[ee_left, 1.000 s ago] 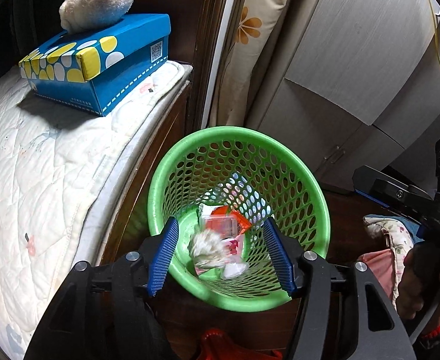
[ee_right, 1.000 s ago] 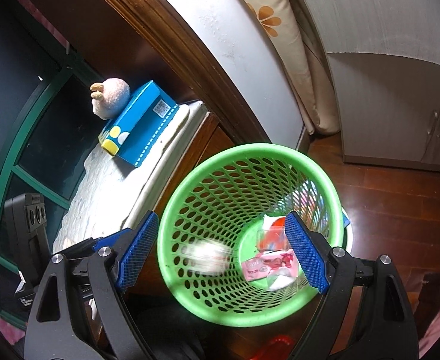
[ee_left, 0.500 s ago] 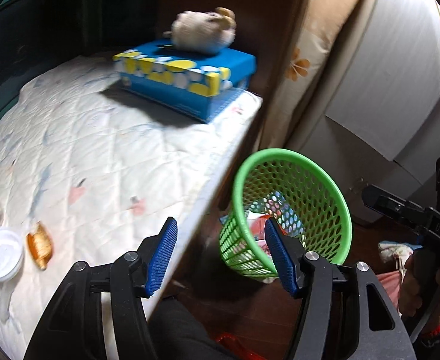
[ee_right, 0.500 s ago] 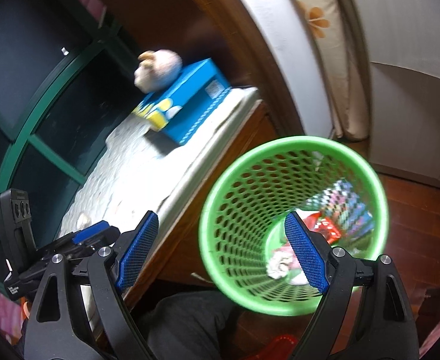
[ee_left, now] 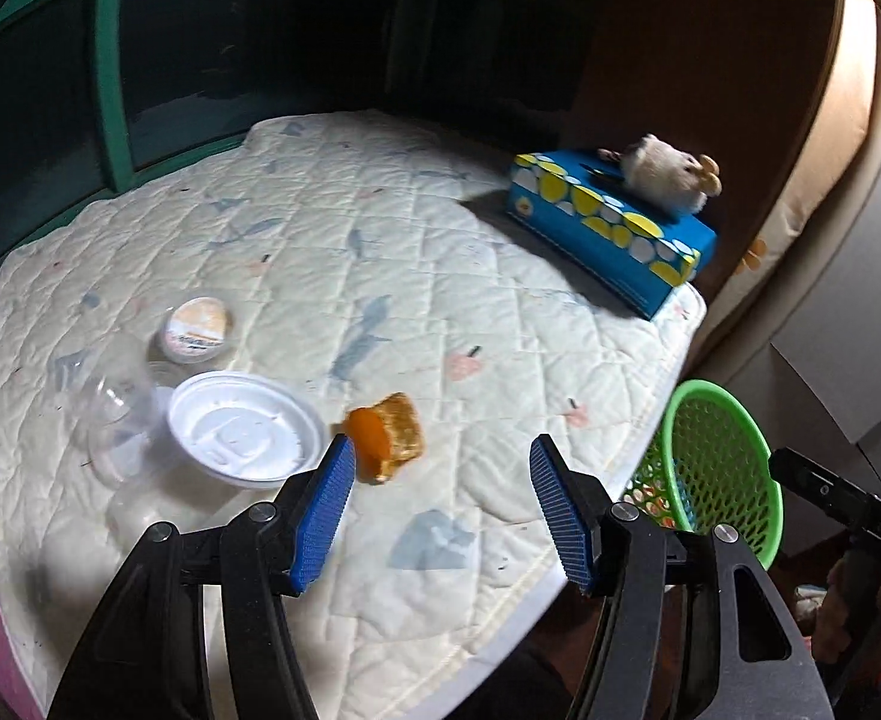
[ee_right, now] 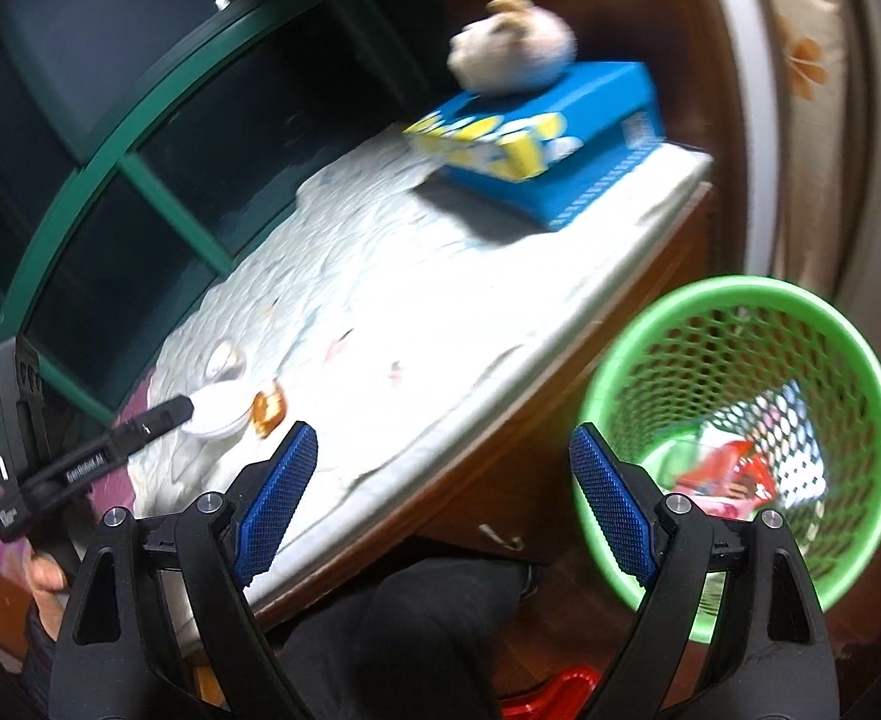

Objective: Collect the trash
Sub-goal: 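Move both grippers back over the mattress, then grasp the orange peel with the right gripper while the left gripper grasps the white lid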

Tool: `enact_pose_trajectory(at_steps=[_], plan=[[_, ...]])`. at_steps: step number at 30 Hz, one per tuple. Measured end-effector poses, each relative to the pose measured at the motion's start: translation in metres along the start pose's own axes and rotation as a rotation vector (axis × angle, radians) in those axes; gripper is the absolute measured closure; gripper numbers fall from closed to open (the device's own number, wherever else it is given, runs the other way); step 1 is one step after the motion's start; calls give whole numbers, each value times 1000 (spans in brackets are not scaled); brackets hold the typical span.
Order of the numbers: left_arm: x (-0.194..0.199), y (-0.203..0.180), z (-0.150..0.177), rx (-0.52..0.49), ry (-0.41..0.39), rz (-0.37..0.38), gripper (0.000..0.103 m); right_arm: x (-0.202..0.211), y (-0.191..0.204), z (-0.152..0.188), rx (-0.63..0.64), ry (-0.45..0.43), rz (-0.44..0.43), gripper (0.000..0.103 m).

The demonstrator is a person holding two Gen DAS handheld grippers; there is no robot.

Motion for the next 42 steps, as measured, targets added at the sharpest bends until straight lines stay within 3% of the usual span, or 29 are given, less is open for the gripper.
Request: enact_pose_trajectory(at_steps=[10, 19, 24, 36, 42], plan=[[17, 84, -8, 166, -40, -87, 44, -50, 67, -9, 123, 64, -87, 20], [23, 122, 1, 231, -32, -117, 44, -101, 126, -16, 225, 120, -139, 27], [27, 143, 5, 270, -30, -130, 44, -130, 151, -14, 284, 154, -143, 35], [32, 161, 7, 310, -28, -133, 44, -187, 173, -14, 390, 219, -76, 56], [24, 154, 0, 296, -15, -116, 44, -195, 173, -12, 423, 222, -44, 66]])
Point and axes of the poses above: each gripper's, at about its wrist camera, not at the fingertips, and x roughly against the way its jaws point, y to its left, z to its underside, the point moved 3 cm from there along -x, roughly the way its jaws point, and after that the axes turned 12 degrees about x, right-handed, at the moved point
